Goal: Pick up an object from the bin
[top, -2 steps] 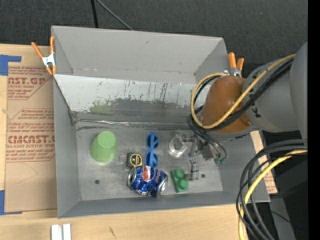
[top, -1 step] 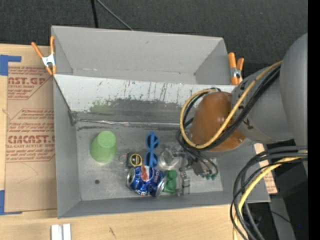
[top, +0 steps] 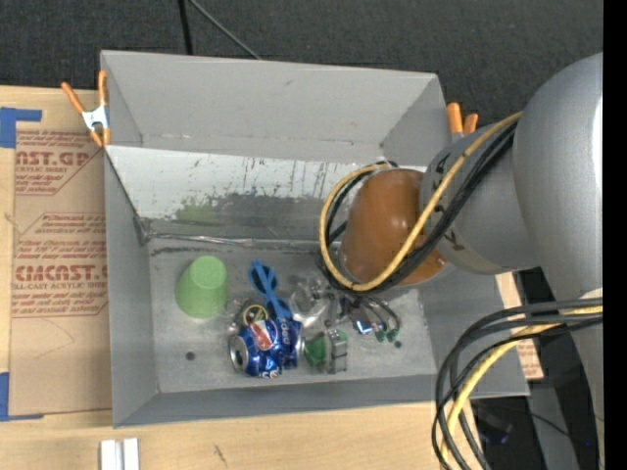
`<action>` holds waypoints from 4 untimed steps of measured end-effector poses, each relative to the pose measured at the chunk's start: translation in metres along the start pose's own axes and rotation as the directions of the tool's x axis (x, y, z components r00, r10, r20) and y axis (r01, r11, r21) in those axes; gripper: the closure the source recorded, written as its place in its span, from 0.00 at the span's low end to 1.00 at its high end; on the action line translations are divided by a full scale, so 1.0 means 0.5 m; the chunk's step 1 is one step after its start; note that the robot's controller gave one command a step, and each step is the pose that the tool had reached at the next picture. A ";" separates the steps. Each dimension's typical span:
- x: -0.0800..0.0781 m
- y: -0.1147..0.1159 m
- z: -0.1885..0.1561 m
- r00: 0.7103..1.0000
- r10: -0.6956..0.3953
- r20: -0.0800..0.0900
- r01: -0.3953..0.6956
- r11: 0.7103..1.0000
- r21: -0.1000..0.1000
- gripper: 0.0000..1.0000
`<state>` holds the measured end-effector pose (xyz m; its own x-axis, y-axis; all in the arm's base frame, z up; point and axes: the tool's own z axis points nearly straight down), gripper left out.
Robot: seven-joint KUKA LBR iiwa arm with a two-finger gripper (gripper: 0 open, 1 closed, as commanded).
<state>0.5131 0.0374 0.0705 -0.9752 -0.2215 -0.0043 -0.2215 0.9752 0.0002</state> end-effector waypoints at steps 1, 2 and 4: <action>0.002 -0.002 0.001 1.000 0.002 -0.002 -0.002 1.000 0.000 1.00; 0.013 -0.003 0.002 1.000 -0.001 -0.004 0.001 1.000 0.000 1.00; -0.024 -0.078 -0.509 1.000 0.015 0.009 -0.015 1.000 0.003 1.00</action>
Offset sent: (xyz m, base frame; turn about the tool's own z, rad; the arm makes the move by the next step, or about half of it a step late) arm 0.0000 0.0000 0.0000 0.0000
